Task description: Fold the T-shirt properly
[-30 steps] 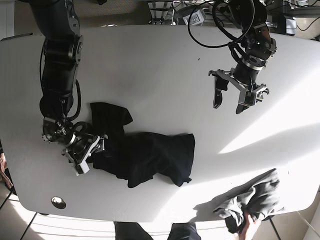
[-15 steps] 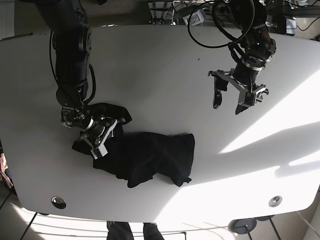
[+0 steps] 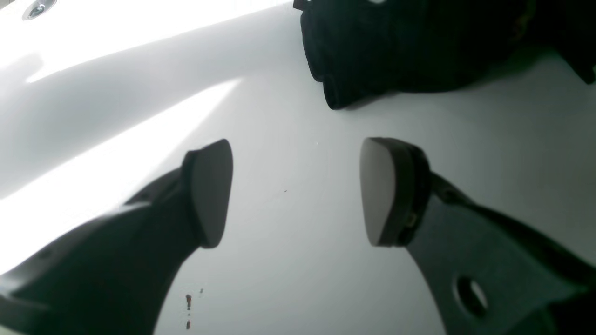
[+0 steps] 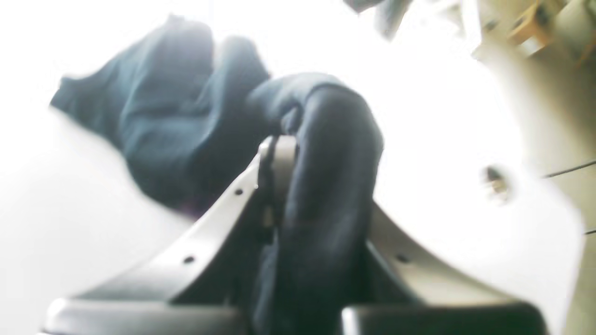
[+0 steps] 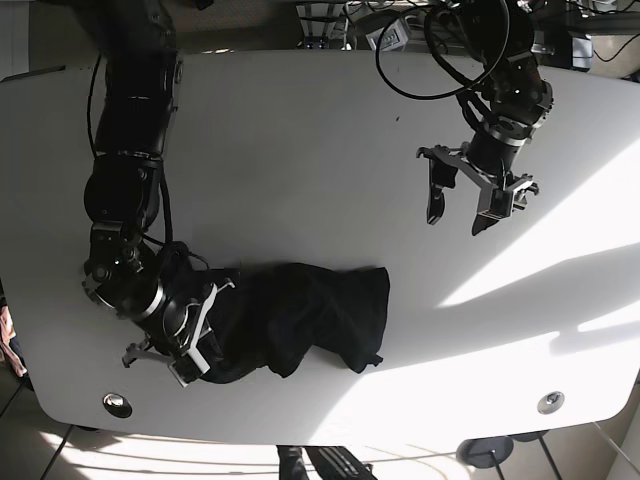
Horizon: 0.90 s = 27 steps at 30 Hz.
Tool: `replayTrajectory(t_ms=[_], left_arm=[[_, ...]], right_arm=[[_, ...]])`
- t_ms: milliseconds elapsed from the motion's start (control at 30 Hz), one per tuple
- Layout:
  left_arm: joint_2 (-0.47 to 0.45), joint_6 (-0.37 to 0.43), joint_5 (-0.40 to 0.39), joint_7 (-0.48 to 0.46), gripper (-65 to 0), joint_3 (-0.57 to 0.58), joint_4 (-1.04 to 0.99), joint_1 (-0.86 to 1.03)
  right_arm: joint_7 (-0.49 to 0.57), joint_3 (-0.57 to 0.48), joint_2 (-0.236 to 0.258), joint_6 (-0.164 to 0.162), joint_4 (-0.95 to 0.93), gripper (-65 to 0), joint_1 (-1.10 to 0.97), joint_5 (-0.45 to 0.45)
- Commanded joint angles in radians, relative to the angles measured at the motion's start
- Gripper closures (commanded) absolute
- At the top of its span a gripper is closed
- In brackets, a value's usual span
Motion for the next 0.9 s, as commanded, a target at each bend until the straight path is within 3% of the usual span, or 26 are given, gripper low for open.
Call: replayTrajectory(t_ms=[33, 233, 533, 633, 800, 900], left_arm=[[-0.002, 0.000, -0.017, -0.025, -39.0, 0.008, 0.017, -0.002], [-0.002, 0.000, -0.015, -0.025, -39.0, 0.062, 0.019, 0.001], [-0.001, 0.000, -0.018, -0.025, -39.0, 0.226, 0.025, 0.001], [-0.001, 0.000, -0.021, -0.025, -39.0, 0.275, 0.025, 0.001], [0.021, 0.000, -0.023, -0.027, -39.0, 0.374, 0.025, 0.001], [0.029, 0.000, -0.025, -0.030, -39.0, 0.404, 0.027, -0.028]], right_arm=[[0.002, 0.003, 0.007, -0.002, 0.025, -1.9, 0.113, 0.013], [-0.030, -0.005, 0.005, -0.002, 0.017, -1.6, 0.338, 0.013], [0.001, -0.055, 0.001, -0.002, -0.221, -1.6, 0.717, 0.011], [0.001, -0.055, -0.029, -0.002, -0.270, -1.6, 0.808, 0.011], [-0.004, -0.061, -0.048, -0.002, -0.291, -1.6, 0.811, 0.011], [-0.007, -0.143, -0.067, -0.002, -0.284, -1.6, 0.811, 0.011]])
